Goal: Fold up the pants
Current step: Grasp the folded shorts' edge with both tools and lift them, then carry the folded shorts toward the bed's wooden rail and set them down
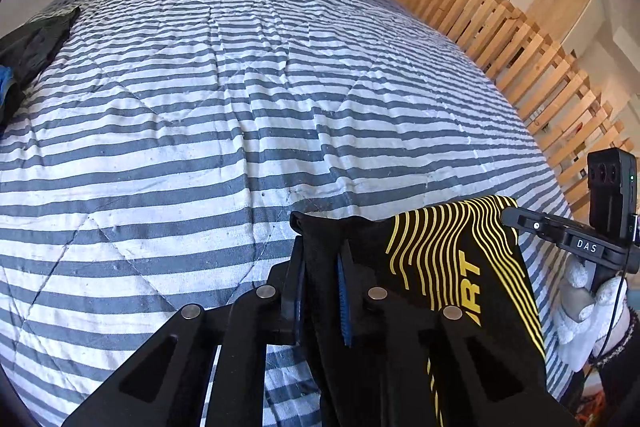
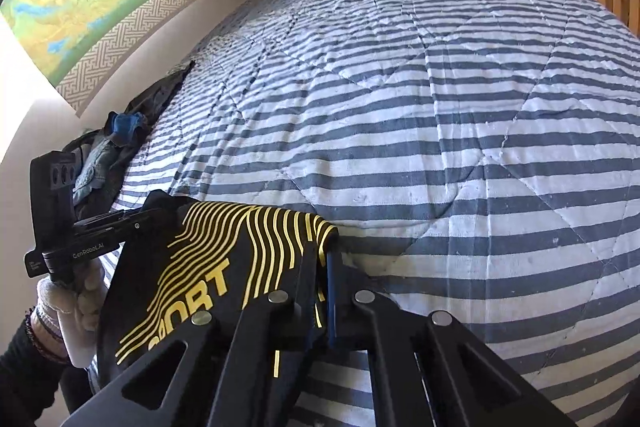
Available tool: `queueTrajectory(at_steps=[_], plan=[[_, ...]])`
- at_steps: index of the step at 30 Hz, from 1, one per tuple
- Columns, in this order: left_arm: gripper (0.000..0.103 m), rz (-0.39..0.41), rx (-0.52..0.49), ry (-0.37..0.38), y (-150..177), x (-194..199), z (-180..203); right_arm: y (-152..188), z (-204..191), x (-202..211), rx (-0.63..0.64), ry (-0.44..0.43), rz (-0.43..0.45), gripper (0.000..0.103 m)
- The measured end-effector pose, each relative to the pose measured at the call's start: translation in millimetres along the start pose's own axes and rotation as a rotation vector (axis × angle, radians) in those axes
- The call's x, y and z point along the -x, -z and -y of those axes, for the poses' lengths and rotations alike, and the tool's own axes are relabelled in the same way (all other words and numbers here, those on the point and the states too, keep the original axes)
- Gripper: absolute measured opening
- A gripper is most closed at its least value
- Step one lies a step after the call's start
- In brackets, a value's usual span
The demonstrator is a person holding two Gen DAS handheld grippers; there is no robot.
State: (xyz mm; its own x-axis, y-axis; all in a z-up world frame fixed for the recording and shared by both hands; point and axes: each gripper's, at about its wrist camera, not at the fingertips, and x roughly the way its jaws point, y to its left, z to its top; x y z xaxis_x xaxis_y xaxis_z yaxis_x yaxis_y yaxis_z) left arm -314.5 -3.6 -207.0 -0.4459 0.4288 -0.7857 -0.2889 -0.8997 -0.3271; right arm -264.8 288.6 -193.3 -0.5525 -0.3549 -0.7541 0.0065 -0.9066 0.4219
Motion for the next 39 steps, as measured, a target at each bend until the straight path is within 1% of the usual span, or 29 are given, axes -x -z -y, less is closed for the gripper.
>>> queueTrajectory(at_steps=[3, 5, 8, 12, 15, 18, 23, 28, 31, 32, 34, 35, 37, 39], plan=[[0.011, 0.029, 0.009, 0.036, -2.3, 23.9, 5.4, -0.7, -7.2, 19.2, 0.003, -0.019, 0.045, 0.004], [0.011, 0.067, -0.042, 0.024, -4.3, 47.9, 20.0, -1.1, -15.7, 33.5, 0.014, -0.015, 0.075, 0.004], [0.011, 0.133, -0.101, 0.03, -10.2, 82.8, 46.7, -2.4, -31.2, 60.5, 0.047, 0.007, 0.137, 0.003], [0.01, 0.228, -0.161, 0.063, -20.6, 129.0, 87.7, -2.9, -45.2, 108.1, 0.081, 0.053, 0.243, 0.003], [0.01, 0.284, -0.224, 0.078, -30.9, 157.8, 124.1, -0.3, -52.3, 153.3, 0.098, 0.09, 0.35, 0.003], [0.01, 0.321, -0.271, 0.099, -43.0, 174.4, 160.4, -2.6, -52.3, 199.3, 0.099, 0.128, 0.45, 0.003], [0.009, 0.348, -0.316, 0.177, -57.8, 186.6, 219.5, -7.6, -40.6, 265.8, 0.082, 0.202, 0.588, 0.003], [0.008, 0.334, -0.341, 0.278, -70.3, 171.6, 271.3, -9.9, -17.4, 307.2, 0.076, 0.295, 0.664, 0.003], [0.008, 0.299, -0.347, 0.336, -85.2, 147.3, 294.5, -15.1, 4.2, 321.0, 0.062, 0.339, 0.694, 0.003], [0.008, 0.29, -0.353, 0.341, -91.9, 135.6, 300.6, -18.1, 12.2, 323.3, 0.059, 0.347, 0.699, 0.003], [0.008, 0.262, -0.351, 0.345, -108.9, 102.7, 308.7, -27.7, 29.9, 321.1, 0.061, 0.37, 0.694, 0.003], [0.008, 0.238, -0.332, 0.352, -119.0, 81.6, 310.5, -35.9, 41.5, 315.5, 0.059, 0.383, 0.684, 0.003], [0.008, 0.185, -0.281, 0.356, -145.5, 29.1, 306.2, -57.2, 71.3, 296.1, 0.035, 0.389, 0.641, 0.003], [0.008, 0.135, -0.222, 0.349, -169.8, -28.2, 298.8, -85.5, 105.7, 265.4, 0.015, 0.392, 0.582, 0.003]])
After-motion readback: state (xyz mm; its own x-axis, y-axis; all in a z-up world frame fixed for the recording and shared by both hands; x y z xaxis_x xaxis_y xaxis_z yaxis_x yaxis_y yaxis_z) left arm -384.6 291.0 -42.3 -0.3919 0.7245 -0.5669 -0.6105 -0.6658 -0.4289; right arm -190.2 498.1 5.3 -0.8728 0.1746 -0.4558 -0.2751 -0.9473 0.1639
